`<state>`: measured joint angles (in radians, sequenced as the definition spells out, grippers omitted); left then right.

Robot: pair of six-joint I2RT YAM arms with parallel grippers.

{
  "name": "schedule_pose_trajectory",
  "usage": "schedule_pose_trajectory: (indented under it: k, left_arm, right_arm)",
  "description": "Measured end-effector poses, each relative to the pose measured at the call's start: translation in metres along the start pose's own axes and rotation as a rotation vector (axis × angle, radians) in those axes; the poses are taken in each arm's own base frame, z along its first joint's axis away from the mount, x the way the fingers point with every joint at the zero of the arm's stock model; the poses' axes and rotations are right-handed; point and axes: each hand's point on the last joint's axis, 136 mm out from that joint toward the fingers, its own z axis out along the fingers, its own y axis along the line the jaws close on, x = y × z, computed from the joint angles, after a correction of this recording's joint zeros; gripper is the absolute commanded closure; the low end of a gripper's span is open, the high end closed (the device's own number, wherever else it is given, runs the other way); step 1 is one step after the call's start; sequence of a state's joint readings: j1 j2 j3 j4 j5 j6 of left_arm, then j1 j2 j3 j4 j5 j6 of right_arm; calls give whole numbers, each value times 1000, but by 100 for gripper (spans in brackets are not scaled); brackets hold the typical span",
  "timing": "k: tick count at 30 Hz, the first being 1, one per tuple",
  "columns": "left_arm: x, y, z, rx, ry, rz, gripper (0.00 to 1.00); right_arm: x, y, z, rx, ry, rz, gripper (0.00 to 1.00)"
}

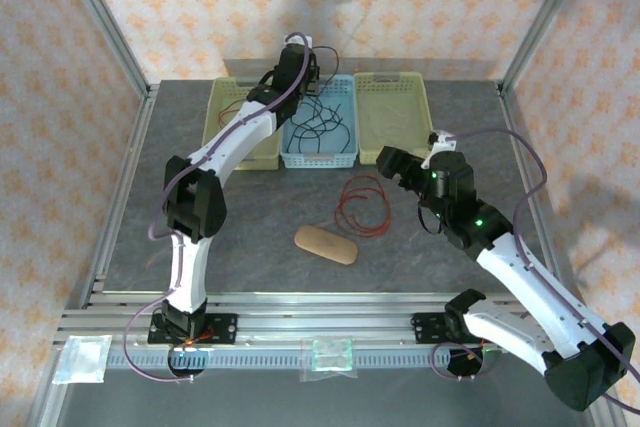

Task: Untangle the cables

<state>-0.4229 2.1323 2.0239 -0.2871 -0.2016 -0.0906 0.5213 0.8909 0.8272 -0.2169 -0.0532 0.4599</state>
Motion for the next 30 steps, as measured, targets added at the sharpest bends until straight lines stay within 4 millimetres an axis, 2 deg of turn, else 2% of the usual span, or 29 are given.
schedule_pose_trajectory:
  k: [8, 12, 14, 17, 24, 26, 30]
  left_arm:
    - [55, -3, 49, -35, 138, 63, 99]
    - [81, -4, 69, -33, 208, 93, 52]
    - [93, -5, 74, -32, 238, 108, 40]
    - [101, -5, 74, -22, 272, 121, 29]
    - [100, -7, 71, -5, 275, 122, 19]
    - [98, -7, 66, 4, 277, 120, 16]
    - [89, -4, 46, 20, 274, 97, 3]
  right_arm:
    - [1, -1, 0, 6, 7, -1, 9]
    - [2, -2, 0, 9, 10, -1, 9]
    - [3, -3, 0, 14, 15, -2, 9]
    - [6, -6, -1, 27, 25, -1, 10]
    - [12, -20, 0, 97, 43, 9, 10]
    - [16, -26, 1, 127, 54, 10, 10]
    - [19, -34, 2, 166, 64, 11, 13]
